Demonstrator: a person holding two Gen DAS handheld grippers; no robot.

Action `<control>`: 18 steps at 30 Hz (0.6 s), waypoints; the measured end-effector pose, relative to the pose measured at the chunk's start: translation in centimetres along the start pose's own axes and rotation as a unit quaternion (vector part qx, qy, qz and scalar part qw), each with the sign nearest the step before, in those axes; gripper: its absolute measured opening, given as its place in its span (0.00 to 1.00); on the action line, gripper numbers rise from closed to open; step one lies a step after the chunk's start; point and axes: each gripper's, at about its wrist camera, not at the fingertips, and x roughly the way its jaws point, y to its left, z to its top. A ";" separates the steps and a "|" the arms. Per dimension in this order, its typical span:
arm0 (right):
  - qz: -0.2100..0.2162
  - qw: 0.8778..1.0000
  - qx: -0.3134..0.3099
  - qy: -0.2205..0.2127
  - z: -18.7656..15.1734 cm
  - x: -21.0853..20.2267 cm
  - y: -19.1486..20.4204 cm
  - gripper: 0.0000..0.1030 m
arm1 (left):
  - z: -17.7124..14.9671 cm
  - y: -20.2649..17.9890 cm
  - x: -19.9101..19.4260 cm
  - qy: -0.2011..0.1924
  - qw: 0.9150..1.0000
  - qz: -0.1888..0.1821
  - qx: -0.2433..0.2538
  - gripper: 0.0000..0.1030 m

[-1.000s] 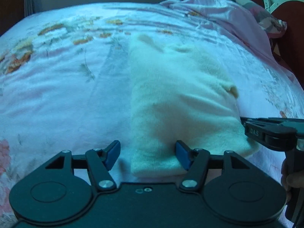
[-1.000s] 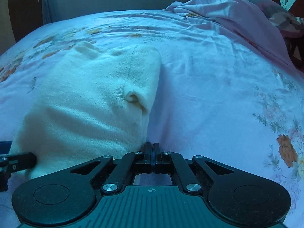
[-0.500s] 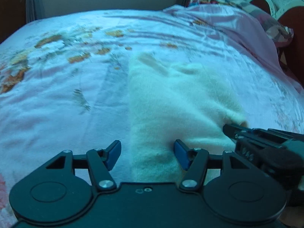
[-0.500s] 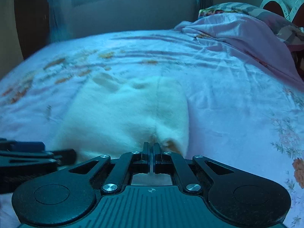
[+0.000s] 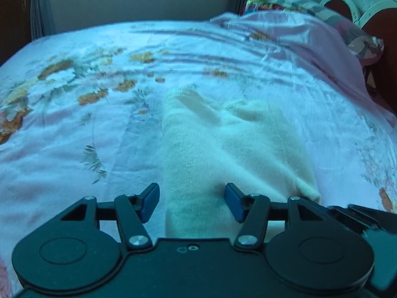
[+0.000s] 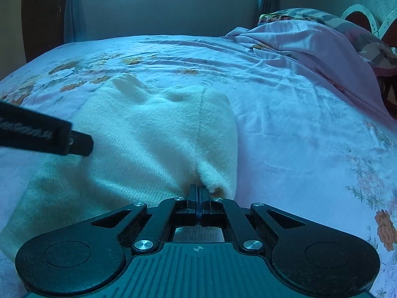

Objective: Fold small clothes

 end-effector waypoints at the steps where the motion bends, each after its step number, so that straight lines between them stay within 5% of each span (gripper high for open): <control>1: -0.001 1.000 -0.001 -0.003 -0.2 0.1 0.1 0.00 | 0.2 0.1 1.4 0.019 1.000 0.000 -0.004 0.56; 6: -0.006 1.000 0.001 -0.015 -0.6 0.3 0.3 0.00 | 0.4 0.5 3.8 0.027 0.999 0.000 -0.025 0.72; 13: 0.023 1.000 0.012 0.002 1.4 -1.0 -0.7 0.00 | -0.7 0.8 0.6 0.014 1.000 -0.003 -0.016 0.70; 18: 0.038 0.998 0.010 -0.049 2.6 -4.2 0.2 0.00 | -3.1 0.9 -2.3 -0.005 1.000 -0.005 -0.006 0.70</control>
